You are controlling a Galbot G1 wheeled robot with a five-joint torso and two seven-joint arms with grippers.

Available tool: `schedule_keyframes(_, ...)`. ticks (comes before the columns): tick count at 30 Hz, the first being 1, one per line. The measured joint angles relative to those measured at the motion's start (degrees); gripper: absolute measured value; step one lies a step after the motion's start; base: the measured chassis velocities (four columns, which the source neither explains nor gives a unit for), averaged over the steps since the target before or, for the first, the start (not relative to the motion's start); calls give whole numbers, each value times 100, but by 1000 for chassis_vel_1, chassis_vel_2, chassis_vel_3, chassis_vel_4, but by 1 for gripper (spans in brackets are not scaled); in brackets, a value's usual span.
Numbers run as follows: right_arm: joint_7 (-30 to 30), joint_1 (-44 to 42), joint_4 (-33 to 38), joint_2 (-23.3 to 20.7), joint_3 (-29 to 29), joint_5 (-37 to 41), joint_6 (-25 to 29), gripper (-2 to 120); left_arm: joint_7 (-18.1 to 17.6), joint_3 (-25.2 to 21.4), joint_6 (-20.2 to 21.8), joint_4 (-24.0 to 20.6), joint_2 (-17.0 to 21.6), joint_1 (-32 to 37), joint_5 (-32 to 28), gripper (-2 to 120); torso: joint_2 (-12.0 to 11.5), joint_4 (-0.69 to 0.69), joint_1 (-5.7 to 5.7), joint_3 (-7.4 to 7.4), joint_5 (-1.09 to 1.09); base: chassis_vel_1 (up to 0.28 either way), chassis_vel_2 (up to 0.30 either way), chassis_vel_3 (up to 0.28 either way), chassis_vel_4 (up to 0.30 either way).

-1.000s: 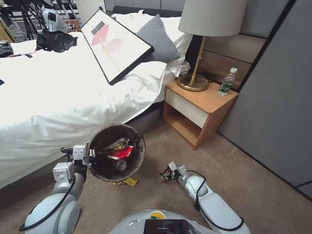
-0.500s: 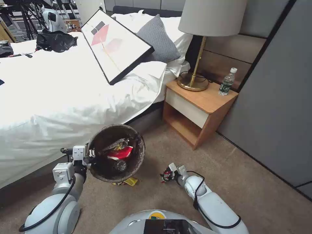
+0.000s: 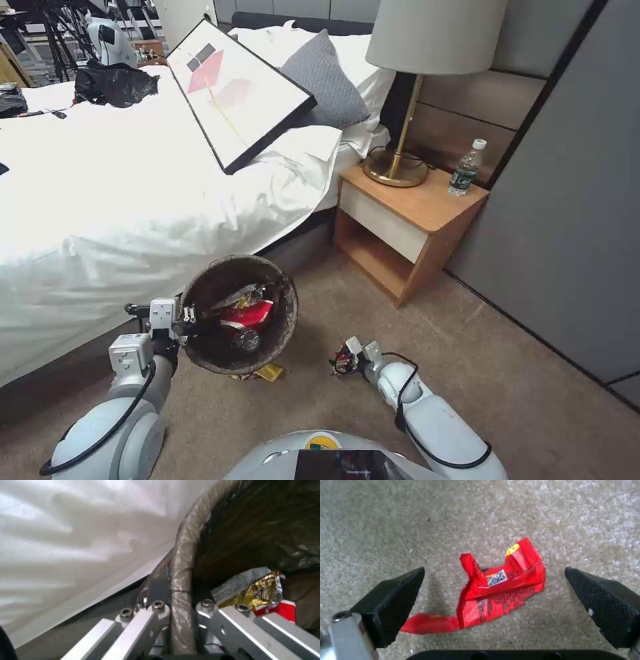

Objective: Pick up the trash bin, then pick up the garbage from the floor and place it into the trash bin.

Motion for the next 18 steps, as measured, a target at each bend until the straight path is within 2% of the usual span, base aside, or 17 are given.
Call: schedule_keyframes(18,3,67,-162,41,-23,-147,-3,98,14,12,-9,0,-5,-48,-6,3,0,0,0,0,0,0,0,0,0)
